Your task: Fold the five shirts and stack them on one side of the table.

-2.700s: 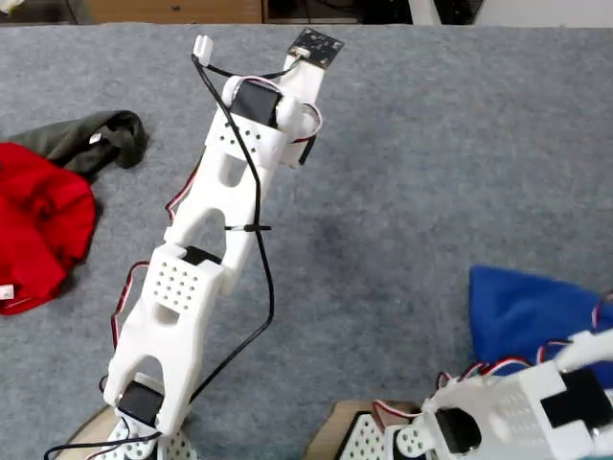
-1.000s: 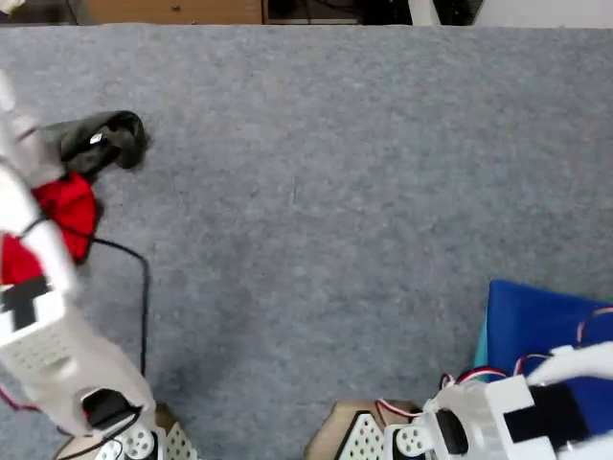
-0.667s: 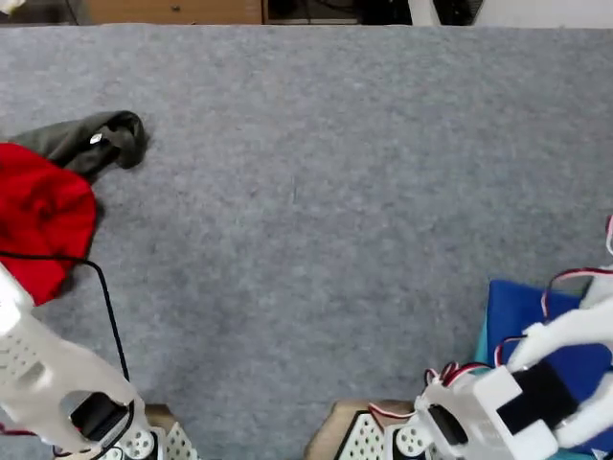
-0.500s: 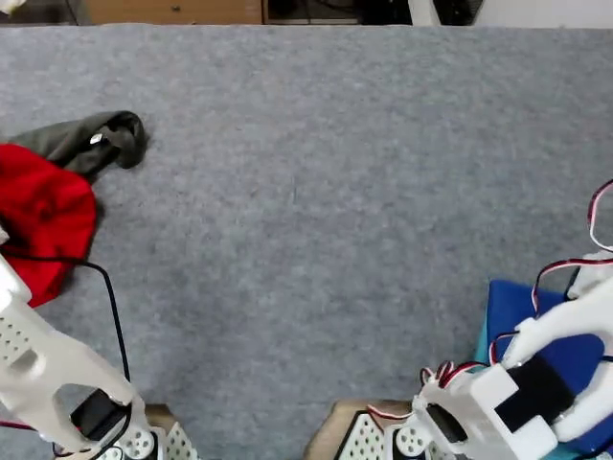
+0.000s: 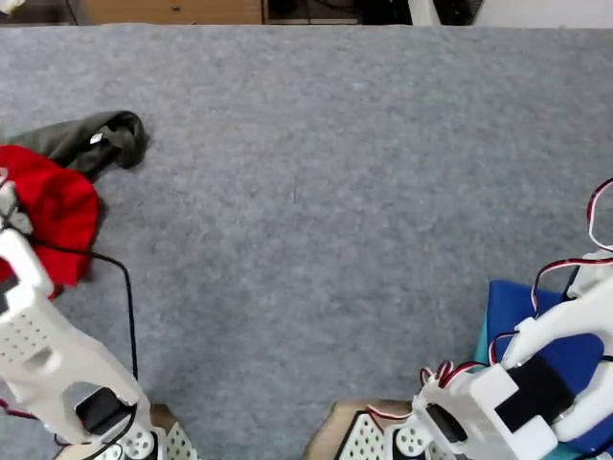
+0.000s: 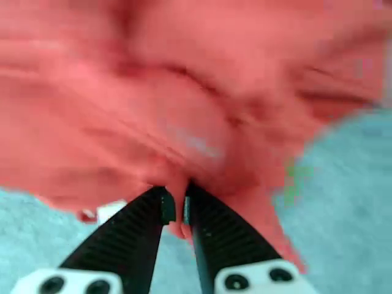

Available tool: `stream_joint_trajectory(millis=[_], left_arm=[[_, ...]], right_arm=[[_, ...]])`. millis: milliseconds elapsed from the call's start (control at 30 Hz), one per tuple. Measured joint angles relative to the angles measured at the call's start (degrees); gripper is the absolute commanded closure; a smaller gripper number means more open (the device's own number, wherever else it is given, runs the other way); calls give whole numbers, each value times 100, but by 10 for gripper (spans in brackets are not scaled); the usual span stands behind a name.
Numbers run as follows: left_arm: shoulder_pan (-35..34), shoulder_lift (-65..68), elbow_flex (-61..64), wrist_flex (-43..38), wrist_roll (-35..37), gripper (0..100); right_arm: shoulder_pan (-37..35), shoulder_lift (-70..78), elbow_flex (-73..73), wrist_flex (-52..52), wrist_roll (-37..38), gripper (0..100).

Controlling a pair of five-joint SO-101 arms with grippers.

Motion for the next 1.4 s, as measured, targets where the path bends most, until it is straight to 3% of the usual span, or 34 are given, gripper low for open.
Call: stream_joint_trajectory(millis=[167,367,567,700,767,900,1133,1300,1400], left_arm=[[1169,-1327,167,791,0,982],[3367,-3560,1635,976,527,982],[6084,-5670,4026,-325,1116,973],[6998,-6523,4721,-765,1204,746],[6989,-6681,4721,-668,1486,664],[6163,-6866,4404,-316,2312,681],[3569,-7182,4000,-97,1424,715],[1415,-7086,5319,-1248,765,715],[774,-6910,6708,-2523,519,716]], right_arm=[[0,0,0,0,0,929],[0,0,0,0,0,929],[-149,0,0,0,0,928],[-527,0,0,0,0,889],[-818,0,0,0,0,828],[-1600,0,0,0,0,738],[-3745,0,0,0,-475,738],[-5837,9,0,-149,-1257,738],[-7015,316,-149,-440,-1662,738]])
